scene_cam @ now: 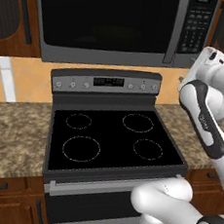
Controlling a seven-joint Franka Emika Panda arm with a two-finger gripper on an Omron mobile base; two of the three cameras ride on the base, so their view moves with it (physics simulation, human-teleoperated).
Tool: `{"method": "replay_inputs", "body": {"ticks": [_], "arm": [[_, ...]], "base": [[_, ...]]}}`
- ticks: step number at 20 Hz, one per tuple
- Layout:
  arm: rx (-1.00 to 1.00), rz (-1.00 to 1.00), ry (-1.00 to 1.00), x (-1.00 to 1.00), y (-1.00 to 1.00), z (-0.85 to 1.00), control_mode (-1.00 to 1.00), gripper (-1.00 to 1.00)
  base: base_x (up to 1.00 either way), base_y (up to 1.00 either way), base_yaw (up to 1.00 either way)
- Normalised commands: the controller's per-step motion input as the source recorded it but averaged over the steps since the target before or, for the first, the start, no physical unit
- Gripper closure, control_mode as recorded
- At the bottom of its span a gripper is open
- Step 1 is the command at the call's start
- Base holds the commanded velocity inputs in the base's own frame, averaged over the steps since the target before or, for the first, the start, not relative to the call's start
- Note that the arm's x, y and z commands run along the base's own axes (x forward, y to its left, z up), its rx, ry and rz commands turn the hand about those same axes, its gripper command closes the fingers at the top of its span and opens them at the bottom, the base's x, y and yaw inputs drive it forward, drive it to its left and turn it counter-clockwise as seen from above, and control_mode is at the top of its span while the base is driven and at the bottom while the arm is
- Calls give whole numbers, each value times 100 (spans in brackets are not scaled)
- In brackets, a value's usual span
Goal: Open the microwave, place the bowl with waffle inside the microwave, then close the microwave door and turn it on.
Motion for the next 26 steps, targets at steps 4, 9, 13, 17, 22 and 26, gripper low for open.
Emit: {"method": "replay_inputs", "body": {"ticks": [4, 9, 13, 17, 22, 26], "arm": [[-1, 36, 0, 0, -20, -7, -100, -100], [0, 21, -9, 0, -26, 8, -100, -100], [0, 15, -7, 9, -1, 1, -100, -100], [0, 12, -3, 31, 0, 5, -100, -100], [-1, 9, 0, 28, 0, 23, -100, -100], [-1, 7, 0, 31, 0, 5, -100, -100]], "base": [[0, 0, 0], [0, 0, 0], [0, 0, 0], [0, 0, 0], [0, 0, 0], [0, 0, 0]]}}
